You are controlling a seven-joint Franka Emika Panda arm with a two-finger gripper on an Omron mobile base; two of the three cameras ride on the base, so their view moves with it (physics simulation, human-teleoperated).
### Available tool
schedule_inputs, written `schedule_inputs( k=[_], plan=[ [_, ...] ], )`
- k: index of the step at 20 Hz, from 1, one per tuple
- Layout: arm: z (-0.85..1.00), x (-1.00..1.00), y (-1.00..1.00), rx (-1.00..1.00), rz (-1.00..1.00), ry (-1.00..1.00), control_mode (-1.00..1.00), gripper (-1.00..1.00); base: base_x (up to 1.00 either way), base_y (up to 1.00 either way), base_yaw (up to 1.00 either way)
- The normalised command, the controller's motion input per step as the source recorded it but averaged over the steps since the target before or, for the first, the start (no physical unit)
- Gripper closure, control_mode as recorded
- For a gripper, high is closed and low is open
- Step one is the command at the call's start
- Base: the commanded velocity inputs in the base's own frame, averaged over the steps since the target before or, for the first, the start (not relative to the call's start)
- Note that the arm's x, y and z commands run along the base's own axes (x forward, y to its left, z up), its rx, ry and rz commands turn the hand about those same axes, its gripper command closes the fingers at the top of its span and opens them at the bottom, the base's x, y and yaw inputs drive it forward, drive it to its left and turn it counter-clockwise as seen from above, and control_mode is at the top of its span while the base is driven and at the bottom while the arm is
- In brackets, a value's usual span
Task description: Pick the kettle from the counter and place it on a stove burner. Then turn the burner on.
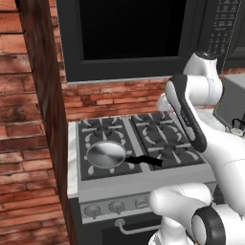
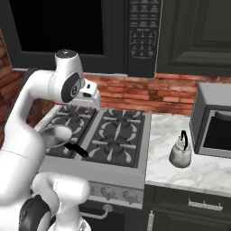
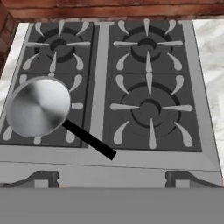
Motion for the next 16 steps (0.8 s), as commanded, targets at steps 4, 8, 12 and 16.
schedule_inputs(
  k=[4, 8, 12, 16],
  plan=[
    [-0.07, -0.28, -0.38, 0.01, 0.00, -0.05, -1.00, -1.00, 0.00, 0.00, 0.00],
    [-0.07, -0.24, -0.39, 0.00, 0.00, -0.03, -1.00, -1.00, 0.00, 0.00, 0.00],
    [-0.01, -0.12, -0.39, 0.01, 0.00, 0.00, -1.00, -1.00, 0.00, 0.00, 0.00],
    [-0.03, -0.02, -0.41, 0.00, 0.00, 0.00, -1.00, -1.00, 0.00, 0.00, 0.00]
  ],
)
